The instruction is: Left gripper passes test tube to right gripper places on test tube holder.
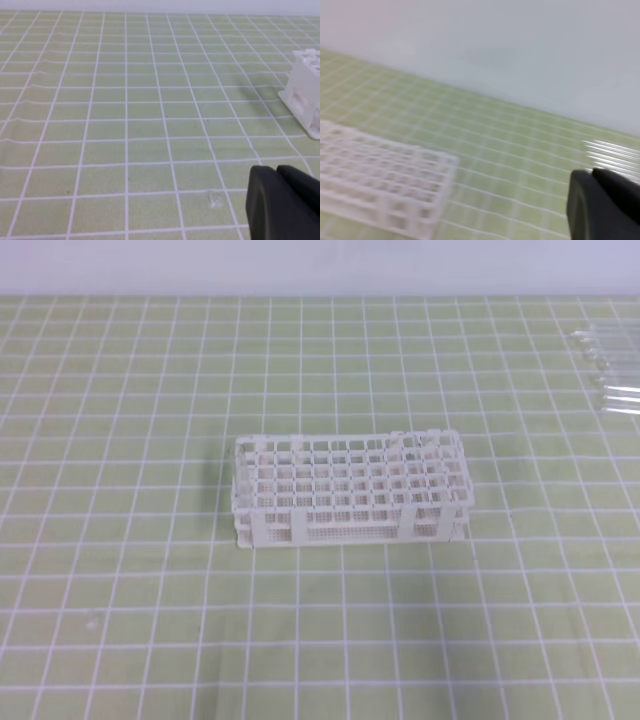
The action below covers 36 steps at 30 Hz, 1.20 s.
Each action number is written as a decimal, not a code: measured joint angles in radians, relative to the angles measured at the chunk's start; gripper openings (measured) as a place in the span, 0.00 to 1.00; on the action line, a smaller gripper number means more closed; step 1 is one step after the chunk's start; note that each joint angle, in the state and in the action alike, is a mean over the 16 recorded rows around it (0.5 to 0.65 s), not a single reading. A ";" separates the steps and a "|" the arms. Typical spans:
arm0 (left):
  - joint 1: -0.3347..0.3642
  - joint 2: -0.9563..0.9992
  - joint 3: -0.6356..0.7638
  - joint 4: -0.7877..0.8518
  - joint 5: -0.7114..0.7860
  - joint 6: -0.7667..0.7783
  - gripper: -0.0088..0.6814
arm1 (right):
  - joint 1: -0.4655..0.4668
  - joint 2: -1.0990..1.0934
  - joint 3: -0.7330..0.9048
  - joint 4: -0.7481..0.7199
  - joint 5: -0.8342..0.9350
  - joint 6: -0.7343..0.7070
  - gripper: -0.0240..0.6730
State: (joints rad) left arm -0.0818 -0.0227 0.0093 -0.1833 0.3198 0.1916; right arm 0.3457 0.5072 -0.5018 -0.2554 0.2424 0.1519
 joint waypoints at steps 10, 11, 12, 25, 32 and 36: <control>0.000 -0.004 0.001 -0.002 -0.001 0.000 0.01 | -0.277 -0.382 0.299 0.115 -0.012 0.000 0.03; -0.001 -0.006 0.002 -0.002 -0.002 0.000 0.01 | -0.295 -0.405 0.325 0.133 -0.021 0.000 0.03; -0.001 -0.007 0.003 -0.002 -0.003 0.000 0.01 | -0.310 -0.426 0.350 0.149 -0.031 0.000 0.03; 0.000 -0.001 0.001 -0.002 -0.001 0.000 0.01 | -0.360 -0.515 0.500 0.278 -0.021 0.000 0.03; 0.000 0.001 0.001 -0.002 0.000 0.000 0.01 | -0.360 -0.515 0.501 0.281 0.049 0.000 0.03; 0.000 0.001 0.000 -0.002 0.001 0.000 0.01 | -0.360 -0.515 0.501 0.281 0.062 0.000 0.03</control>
State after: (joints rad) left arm -0.0818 -0.0220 0.0093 -0.1853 0.3208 0.1915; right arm -0.0141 -0.0073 -0.0009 0.0258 0.3049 0.1519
